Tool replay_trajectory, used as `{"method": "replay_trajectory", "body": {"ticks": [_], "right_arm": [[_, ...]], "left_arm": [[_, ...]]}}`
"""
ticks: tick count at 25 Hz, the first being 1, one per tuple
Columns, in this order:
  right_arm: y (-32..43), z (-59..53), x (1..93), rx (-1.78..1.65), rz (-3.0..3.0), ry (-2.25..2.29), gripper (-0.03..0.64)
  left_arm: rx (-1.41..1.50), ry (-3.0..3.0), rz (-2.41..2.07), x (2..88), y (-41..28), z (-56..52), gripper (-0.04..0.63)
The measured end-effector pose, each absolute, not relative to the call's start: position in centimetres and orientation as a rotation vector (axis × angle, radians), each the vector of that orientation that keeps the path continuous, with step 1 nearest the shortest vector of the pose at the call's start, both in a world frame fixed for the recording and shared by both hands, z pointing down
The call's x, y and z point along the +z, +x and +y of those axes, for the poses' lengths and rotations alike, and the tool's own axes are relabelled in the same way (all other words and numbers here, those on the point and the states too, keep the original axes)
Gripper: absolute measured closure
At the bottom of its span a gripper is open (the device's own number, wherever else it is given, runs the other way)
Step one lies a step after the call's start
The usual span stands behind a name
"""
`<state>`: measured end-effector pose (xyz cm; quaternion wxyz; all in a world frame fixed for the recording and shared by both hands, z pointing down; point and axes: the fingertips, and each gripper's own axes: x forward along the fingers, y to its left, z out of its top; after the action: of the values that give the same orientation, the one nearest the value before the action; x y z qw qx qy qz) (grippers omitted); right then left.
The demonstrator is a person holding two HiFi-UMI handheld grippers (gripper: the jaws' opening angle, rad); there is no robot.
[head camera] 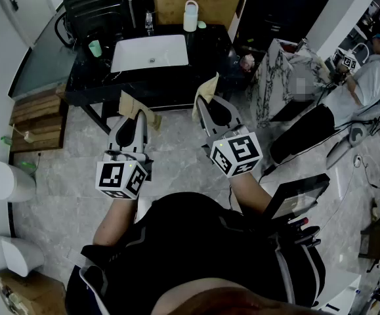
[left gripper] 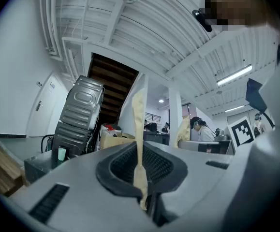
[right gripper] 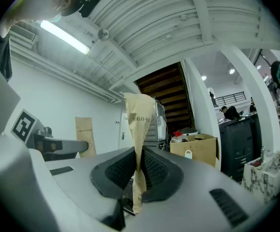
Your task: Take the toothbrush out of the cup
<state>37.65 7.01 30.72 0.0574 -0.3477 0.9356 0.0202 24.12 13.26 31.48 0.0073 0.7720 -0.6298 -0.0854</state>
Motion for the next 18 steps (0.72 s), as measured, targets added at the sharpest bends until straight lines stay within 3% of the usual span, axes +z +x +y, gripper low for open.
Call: {"method": "replay_trajectory", "body": {"ticks": [18], "right_arm": [[37.28, 6.82, 30.67, 0.052, 2.830, -1.074, 0.578]], "left_arm": [[-0.282, 2.425, -1.938, 31.61, 24.29, 13.50, 0.569]]}}
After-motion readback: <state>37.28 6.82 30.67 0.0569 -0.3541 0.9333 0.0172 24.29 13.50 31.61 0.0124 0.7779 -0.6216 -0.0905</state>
